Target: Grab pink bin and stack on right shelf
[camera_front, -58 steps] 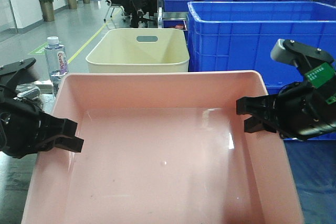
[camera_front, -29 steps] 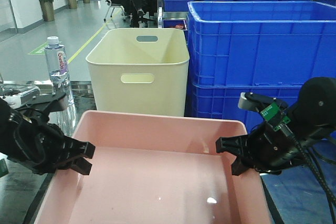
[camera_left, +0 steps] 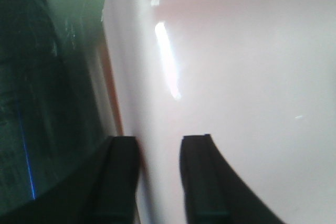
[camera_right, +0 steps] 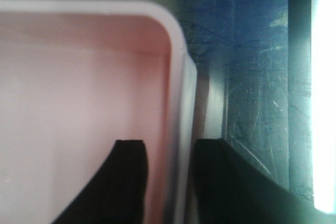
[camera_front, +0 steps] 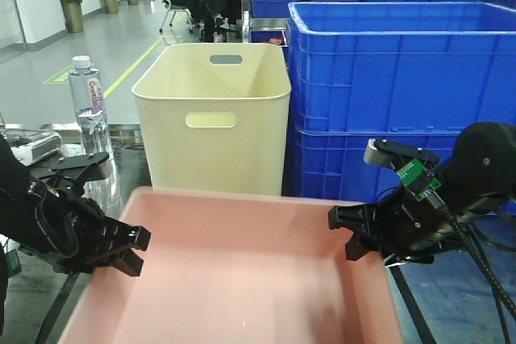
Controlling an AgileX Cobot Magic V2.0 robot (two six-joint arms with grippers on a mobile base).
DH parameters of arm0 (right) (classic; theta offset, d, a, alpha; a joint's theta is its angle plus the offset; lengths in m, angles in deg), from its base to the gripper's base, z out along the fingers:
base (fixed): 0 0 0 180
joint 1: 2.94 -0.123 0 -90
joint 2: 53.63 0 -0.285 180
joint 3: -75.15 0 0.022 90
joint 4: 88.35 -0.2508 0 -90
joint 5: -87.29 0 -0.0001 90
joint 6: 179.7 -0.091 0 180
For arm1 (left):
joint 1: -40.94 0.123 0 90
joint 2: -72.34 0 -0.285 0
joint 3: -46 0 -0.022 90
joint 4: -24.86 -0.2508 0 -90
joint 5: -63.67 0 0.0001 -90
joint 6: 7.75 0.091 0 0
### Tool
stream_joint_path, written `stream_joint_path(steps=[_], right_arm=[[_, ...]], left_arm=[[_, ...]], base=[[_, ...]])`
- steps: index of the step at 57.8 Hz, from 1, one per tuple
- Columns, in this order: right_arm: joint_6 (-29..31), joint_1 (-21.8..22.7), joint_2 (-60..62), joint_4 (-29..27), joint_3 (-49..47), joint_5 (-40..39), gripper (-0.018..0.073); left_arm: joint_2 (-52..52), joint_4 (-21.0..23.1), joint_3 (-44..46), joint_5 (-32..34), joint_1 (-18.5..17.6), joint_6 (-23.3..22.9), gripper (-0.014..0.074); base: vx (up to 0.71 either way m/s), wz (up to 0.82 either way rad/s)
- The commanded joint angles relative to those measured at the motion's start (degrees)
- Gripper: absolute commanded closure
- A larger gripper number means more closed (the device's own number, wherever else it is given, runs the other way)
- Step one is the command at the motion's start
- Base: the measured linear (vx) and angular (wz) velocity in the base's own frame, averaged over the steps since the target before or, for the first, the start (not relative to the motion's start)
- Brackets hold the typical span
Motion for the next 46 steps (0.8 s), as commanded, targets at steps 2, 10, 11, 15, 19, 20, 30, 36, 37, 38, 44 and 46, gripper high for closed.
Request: stream_joint_path(steps=[2, 10, 11, 15, 19, 20, 30, 36, 37, 38, 44, 46], right_arm=[[0.1, 0.4, 2.6, -0.5, -2.0, -2.3, 0.0135], [0.1, 0.4, 3.5, -0.5, -2.0, -2.0, 0.0129], [0.1, 0.4, 3.7, -0.5, -2.0, -2.0, 0.0130], [0.1, 0.4, 5.4, -0.3, -2.0, -2.8, 0.0143], [0.1, 0.4, 8.0, 0.6, -2.0, -3.5, 0.0169], [0.0, 0.4, 8.9, 0.8, -2.0, -3.5, 0.0177], [-0.4, 0.4, 15.9, 3.0, -2.0, -3.4, 0.0337], [-0.4, 0.4, 19.2, 6.0, -2.0, -3.4, 0.0458], [-0.4, 0.4, 19.7, 6.5, -2.0, -3.4, 0.0481], [-0.4, 0.4, 20.0, 6.9, -2.0, -3.4, 0.0496], [-0.4, 0.4, 21.9, 7.8, -2.0, -3.3, 0.0574], [-0.4, 0.4, 22.3, 7.6, -2.0, -3.2, 0.0573]], left_arm=[[2.8, 2.3, 1.7, 2.2, -0.4, 0.3, 0.0126], [3.7, 2.4, 1.7, 2.4, -0.4, 0.3, 0.0085], [4.1, 2.4, 1.7, 2.5, -0.4, 0.3, 0.0085], [5.5, 2.4, 1.7, 3.3, -0.4, 0.3, 0.0085], [8.7, 2.4, 1.7, 5.1, -0.4, 0.4, 0.0097], [9.4, 2.4, 1.7, 5.9, -0.4, 0.6, 0.0101], [19.2, 2.3, 0.9, 11.5, -0.4, 8.3, 0.0219], [25.6, 2.3, -3.3, 15.3, -0.4, 12.8, 0.0344], [26.9, 2.3, -4.4, 16.0, -0.4, 12.8, 0.0363], [27.7, 2.3, -5.2, 16.6, -0.4, 12.8, 0.0392], [34.2, 2.4, -11.6, 20.4, -0.4, 12.5, 0.0540], [35.9, 2.4, -13.2, 20.5, -0.4, 12.3, 0.0580]], base=[[0.00, 0.00], [0.00, 0.00], [0.00, 0.00], [0.00, 0.00], [0.00, 0.00], [0.00, 0.00], [0.00, 0.00], [0.00, 0.00], [0.00, 0.00], [0.00, 0.00], [0.00, 0.00], [0.00, 0.00]])
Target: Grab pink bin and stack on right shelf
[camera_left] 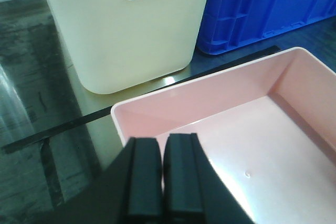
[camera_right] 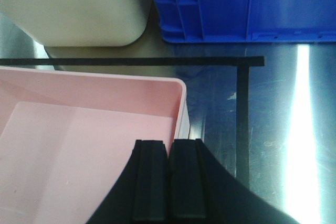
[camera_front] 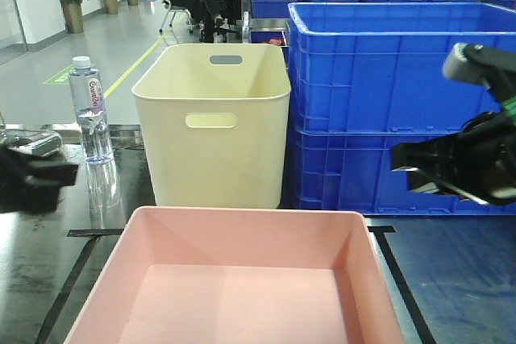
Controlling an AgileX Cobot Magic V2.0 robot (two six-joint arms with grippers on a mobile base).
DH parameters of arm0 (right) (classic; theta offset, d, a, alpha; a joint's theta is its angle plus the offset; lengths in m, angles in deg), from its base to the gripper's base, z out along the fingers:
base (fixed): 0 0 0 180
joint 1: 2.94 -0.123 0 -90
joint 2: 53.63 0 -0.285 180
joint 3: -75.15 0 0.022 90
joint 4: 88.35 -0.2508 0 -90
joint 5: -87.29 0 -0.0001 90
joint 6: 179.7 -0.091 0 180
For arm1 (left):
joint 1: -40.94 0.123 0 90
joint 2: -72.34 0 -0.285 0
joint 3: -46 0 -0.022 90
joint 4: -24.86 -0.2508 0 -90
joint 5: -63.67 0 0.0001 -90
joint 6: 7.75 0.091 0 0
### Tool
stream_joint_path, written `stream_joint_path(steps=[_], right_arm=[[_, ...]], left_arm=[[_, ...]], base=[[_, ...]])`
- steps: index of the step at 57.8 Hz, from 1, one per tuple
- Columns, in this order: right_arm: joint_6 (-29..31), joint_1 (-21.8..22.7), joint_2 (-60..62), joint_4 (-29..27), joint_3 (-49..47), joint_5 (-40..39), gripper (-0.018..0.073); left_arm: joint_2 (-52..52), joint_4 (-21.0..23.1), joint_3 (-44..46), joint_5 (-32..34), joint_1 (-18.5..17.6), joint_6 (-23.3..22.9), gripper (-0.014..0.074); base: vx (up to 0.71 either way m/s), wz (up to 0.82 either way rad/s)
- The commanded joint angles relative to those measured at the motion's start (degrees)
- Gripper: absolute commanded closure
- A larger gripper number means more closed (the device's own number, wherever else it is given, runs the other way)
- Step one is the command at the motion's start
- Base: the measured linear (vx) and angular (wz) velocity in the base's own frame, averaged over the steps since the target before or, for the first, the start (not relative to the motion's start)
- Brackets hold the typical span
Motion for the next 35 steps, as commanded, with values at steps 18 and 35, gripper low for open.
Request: stream_joint_path(steps=[18, 35], right_arm=[[0.2, 0.3, 2.8, 0.7, -2.0, -3.2, 0.0572], [0.2, 0.3, 2.8, 0.7, -2.0, -3.1, 0.0572]], left_arm=[[11.1, 1.7, -6.9, 3.2, -0.4, -0.1, 0.0605], [16.6, -5.3, -14.7, 12.6, -0.2, -2.3, 0.0604]], base=[[0.00, 0.00], [0.00, 0.00]])
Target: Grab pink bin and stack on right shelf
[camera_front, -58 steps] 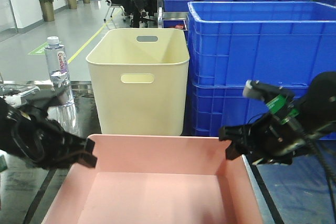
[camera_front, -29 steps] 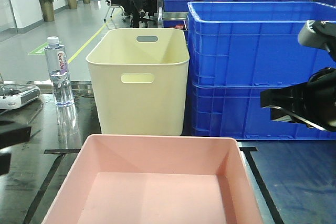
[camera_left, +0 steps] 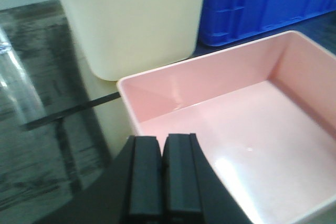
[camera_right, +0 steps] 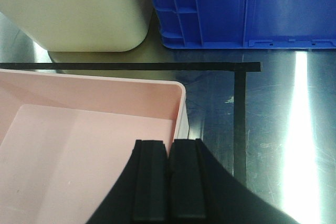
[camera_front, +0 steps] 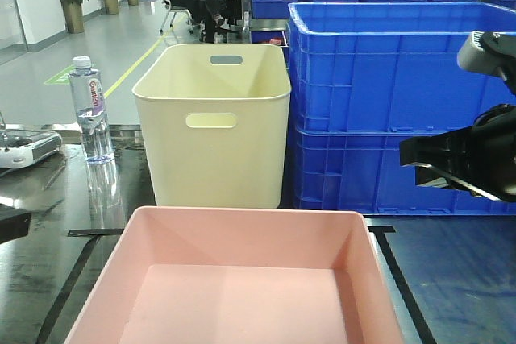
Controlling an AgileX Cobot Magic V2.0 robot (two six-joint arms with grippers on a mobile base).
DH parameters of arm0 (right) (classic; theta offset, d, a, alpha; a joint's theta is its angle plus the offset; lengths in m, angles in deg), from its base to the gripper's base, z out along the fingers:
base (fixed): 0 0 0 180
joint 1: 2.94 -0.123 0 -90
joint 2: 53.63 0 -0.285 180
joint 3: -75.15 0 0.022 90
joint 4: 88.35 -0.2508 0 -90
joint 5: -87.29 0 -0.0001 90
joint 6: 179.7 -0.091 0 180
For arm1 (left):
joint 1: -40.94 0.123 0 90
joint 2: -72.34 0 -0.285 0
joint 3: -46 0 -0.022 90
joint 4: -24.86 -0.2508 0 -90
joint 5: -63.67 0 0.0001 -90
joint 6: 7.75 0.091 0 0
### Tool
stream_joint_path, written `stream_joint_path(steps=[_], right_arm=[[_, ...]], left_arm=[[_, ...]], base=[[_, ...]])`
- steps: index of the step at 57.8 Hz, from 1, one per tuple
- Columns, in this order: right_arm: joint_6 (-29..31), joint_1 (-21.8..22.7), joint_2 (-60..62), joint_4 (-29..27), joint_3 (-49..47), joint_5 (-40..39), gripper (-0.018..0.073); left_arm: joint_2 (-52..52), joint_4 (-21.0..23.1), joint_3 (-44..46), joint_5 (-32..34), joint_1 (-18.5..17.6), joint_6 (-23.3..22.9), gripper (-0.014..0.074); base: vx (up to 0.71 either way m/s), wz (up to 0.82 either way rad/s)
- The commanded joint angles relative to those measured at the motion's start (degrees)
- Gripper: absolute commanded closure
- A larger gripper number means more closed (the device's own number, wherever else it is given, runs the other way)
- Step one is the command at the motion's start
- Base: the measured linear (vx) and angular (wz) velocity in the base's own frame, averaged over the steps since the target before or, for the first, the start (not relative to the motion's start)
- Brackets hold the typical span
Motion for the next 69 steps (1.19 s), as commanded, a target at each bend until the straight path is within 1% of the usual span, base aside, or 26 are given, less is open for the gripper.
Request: stream_joint_path(steps=[1, 3, 6, 7, 8, 9, 12, 15, 17, 21, 30, 32, 34, 38, 43, 69], right_arm=[[0.3, 0.3, 1.7, 0.3, -2.0, -3.4, 0.0572], [0.3, 0.3, 1.7, 0.3, -2.0, -3.4, 0.0572], [0.3, 0.3, 1.6, 0.3, -2.0, -3.4, 0.0572], [0.3, 0.3, 1.6, 0.3, -2.0, -3.4, 0.0572], [0.3, 0.3, 1.6, 0.3, -2.0, -3.4, 0.0572], [0.3, 0.3, 1.6, 0.3, -2.0, -3.2, 0.0572], [0.3, 0.3, 1.6, 0.3, -2.0, -3.3, 0.0572], [0.3, 0.3, 1.6, 0.3, -2.0, -3.3, 0.0572], [0.3, 0.3, 1.6, 0.3, -2.0, -3.3, 0.0572], [0.3, 0.3, 1.6, 0.3, -2.0, -3.3, 0.0572], [0.3, 0.3, 1.6, 0.3, -2.0, -3.3, 0.0572], [0.3, 0.3, 1.5, 0.3, -2.0, -3.3, 0.0572], [0.3, 0.3, 1.5, 0.3, -2.0, -3.0, 0.0572], [0.3, 0.3, 1.4, 0.3, -2.0, -3.3, 0.0572], [0.3, 0.3, 1.3, 0.3, -2.0, -3.3, 0.0572], [0.3, 0.3, 1.3, 0.3, -2.0, -3.3, 0.0572]], left_arm=[[5.5, -3.5, -3.9, 11.4, -0.2, -3.6, 0.0604], [8.1, -6.3, -7.3, 15.4, -0.2, -6.4, 0.0604], [13.1, -12.9, -14.3, 22.3, -0.1, -12.4, 0.0604], [14.2, -14.5, -16.0, 24.8, 0.0, -13.8, 0.0604], [16.4, -17.3, -19.3, 27.2, 0.5, -16.6, 0.0604], [17.6, -19.2, -21.9, 29.4, 1.0, -18.1, 0.0604], [22.1, -23.3, -27.7, 34.4, 2.7, -22.6, 0.0604], [26.8, -26.1, -34.4, 37.6, 4.6, -25.0, 0.0604], [30.7, -26.2, -39.0, 38.8, 5.9, -25.5, 0.0604], [38.1, -26.0, -46.1, 38.6, 8.5, -25.5, 0.0604], [51.9, -25.9, -56.0, 37.9, 12.6, -25.5, 0.0604], [51.2, -25.9, -57.4, 39.8, 13.5, -25.5, 0.0604], [50.2, -25.6, -58.5, 40.1, 13.6, -25.5, 0.0604], [49.2, -25.6, -58.0, 36.3, 13.8, -25.4, 0.0604], [48.7, -25.6, -57.9, 34.9, 13.8, -25.4, 0.0604], [48.7, -25.6, -57.9, 34.5, 13.8, -25.4, 0.0604]], base=[[0.00, 0.00], [0.00, 0.00], [0.00, 0.00], [0.00, 0.00], [0.00, 0.00], [0.00, 0.00], [0.00, 0.00], [0.00, 0.00], [0.00, 0.00], [0.00, 0.00], [0.00, 0.00], [0.00, 0.00], [0.00, 0.00], [0.00, 0.01], [0.00, 0.00], [0.00, 0.00]])
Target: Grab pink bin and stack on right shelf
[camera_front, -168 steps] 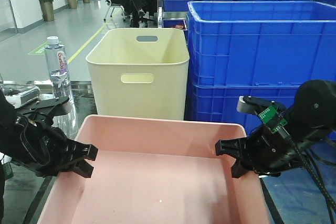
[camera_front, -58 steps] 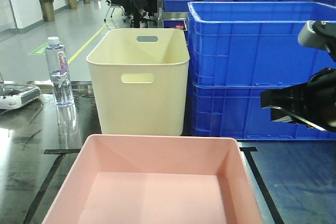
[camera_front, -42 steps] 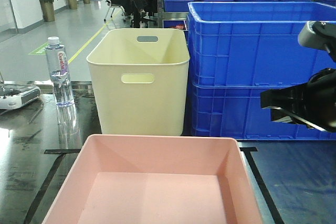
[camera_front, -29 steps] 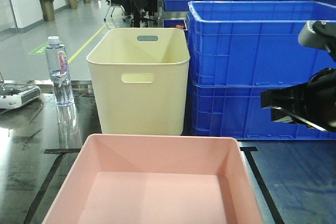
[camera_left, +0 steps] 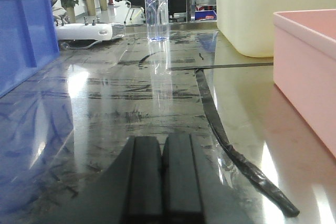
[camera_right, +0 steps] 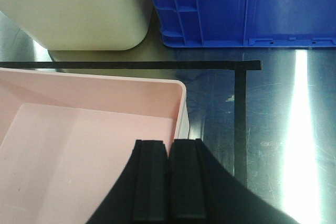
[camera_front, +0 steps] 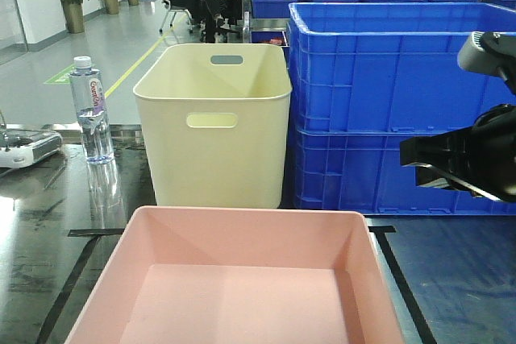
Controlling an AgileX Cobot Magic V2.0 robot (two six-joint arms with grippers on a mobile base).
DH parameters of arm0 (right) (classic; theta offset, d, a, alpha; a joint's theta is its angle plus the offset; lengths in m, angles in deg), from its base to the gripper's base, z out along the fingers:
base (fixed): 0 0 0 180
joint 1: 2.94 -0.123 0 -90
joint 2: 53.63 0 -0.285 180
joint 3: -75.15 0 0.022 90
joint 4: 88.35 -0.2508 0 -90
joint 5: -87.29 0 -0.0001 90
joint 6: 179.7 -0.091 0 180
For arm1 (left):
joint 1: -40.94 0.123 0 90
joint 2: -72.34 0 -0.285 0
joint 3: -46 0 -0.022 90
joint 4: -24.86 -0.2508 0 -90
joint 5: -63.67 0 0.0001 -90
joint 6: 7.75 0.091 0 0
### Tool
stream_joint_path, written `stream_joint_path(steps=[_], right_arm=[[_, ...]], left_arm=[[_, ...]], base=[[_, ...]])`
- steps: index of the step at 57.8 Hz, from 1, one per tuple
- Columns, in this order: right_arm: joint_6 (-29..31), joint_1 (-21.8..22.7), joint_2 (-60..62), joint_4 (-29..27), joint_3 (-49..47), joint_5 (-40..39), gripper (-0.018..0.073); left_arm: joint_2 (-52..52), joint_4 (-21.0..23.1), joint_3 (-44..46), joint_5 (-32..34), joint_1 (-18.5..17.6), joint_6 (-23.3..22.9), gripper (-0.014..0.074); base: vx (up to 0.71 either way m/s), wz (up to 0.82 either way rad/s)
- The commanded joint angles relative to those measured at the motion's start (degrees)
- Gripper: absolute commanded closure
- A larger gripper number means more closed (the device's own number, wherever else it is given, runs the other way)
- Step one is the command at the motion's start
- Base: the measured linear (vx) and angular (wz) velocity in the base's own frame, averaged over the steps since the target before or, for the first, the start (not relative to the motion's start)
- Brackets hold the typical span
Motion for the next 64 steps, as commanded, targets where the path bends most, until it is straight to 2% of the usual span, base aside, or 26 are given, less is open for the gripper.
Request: stream_joint_path(steps=[1, 7, 12, 20, 24, 30, 35, 41, 52, 55, 64], right_arm=[[0.4, 0.3, 1.3, 0.4, -1.9, -3.8, 0.0572], [1.2, 0.4, 3.1, 5.2, 0.3, -6.8, 0.0572], [3.7, 0.4, 8.6, 10.8, 7.3, -11.9, 0.0571], [4.7, 0.5, 22.1, 24.3, 26.3, -29.4, 0.0571], [4.0, 2.4, 29.6, 27.4, 36.2, -38.2, 0.0571], [1.7, 8.7, 41.7, 25.8, 49.5, -45.9, 0.0571], [1.8, 13.8, 50.6, 22.8, 58.9, -46.6, 0.0571], [2.4, 17.0, 59.5, 18.8, 68.4, -47.1, 0.0571], [5.0, 16.8, 73.0, 11.2, 84.1, -53.1, 0.0568], [6.4, 16.8, 75.3, 11.2, 83.1, -47.1, 0.0568], [10.4, 16.8, 74.4, 11.3, 83.4, -47.3, 0.0568]], left_arm=[[-0.9, 0.3, -0.5, 4.5, 0.0, -0.5, 0.0604], [-0.9, 0.3, -0.5, 4.5, 0.0, -0.5, 0.0604], [-0.9, 0.3, -0.5, 4.5, 0.0, -0.5, 0.0604], [-0.9, 0.3, -0.5, 4.5, 0.0, -0.5, 0.0604], [-0.9, 0.3, -0.5, 4.5, 0.0, -0.5, 0.0604], [-0.9, 0.3, -0.5, 4.5, 0.0, -0.5, 0.0604], [-0.9, 0.3, -0.5, 4.5, 0.0, -0.5, 0.0604], [-0.9, 0.3, -0.5, 4.5, 0.0, -0.5, 0.0604], [-0.9, 0.3, -0.5, 4.5, 0.0, -0.5, 0.0604], [-0.9, 0.3, -0.5, 4.6, 0.0, -0.5, 0.0604], [-0.9, 0.3, -0.5, 4.6, 0.0, -0.5, 0.0604]], base=[[0.00, 0.00], [0.00, 0.00], [0.00, 0.00], [0.00, 0.00], [0.00, 0.00], [0.00, 0.00], [0.00, 0.00], [0.00, 0.00], [0.00, 0.00], [0.00, 0.00], [0.00, 0.00]])
